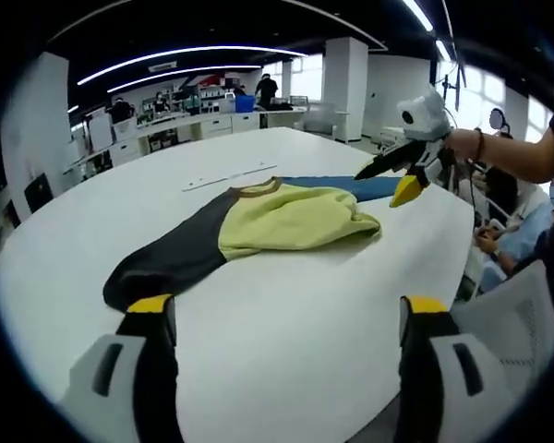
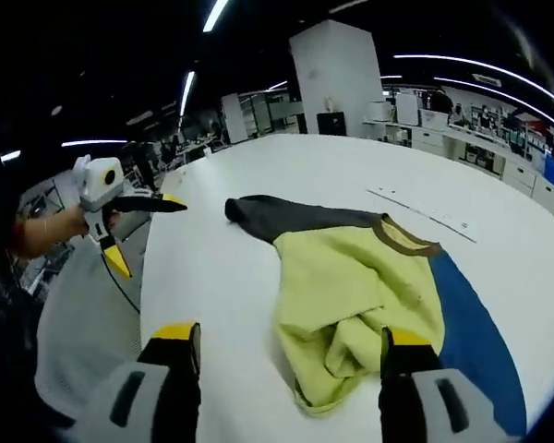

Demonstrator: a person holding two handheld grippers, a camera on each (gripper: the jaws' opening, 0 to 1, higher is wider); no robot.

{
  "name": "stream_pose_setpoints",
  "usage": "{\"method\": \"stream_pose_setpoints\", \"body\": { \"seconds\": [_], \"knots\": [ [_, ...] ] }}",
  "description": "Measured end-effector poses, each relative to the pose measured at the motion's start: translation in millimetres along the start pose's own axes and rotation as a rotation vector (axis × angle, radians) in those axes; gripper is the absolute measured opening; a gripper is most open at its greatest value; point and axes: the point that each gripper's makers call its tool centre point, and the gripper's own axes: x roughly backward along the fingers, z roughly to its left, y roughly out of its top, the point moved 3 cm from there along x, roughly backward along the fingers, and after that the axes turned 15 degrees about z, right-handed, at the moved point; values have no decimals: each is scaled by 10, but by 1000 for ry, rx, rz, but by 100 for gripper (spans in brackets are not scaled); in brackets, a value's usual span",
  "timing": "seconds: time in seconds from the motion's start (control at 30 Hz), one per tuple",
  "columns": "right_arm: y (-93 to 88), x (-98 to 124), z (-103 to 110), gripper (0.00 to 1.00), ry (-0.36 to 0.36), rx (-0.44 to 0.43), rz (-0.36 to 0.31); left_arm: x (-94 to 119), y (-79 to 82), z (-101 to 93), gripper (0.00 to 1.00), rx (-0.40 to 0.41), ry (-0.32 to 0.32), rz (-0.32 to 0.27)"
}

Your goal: Fold the garment on the visible template until the final outline fits inside the template.

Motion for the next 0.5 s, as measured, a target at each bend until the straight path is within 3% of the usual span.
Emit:
{"method": "stream_pose_setpoints", "body": {
  "seconds": [0.27, 0.5],
  "knots": [
    [-54, -259, 78, 44, 14, 67, 32, 8, -41, 15, 97, 10, 3, 9],
    [-181, -443, -8, 33, -34, 76, 96, 15, -63, 7, 96, 20, 3, 9]
  ]
}}
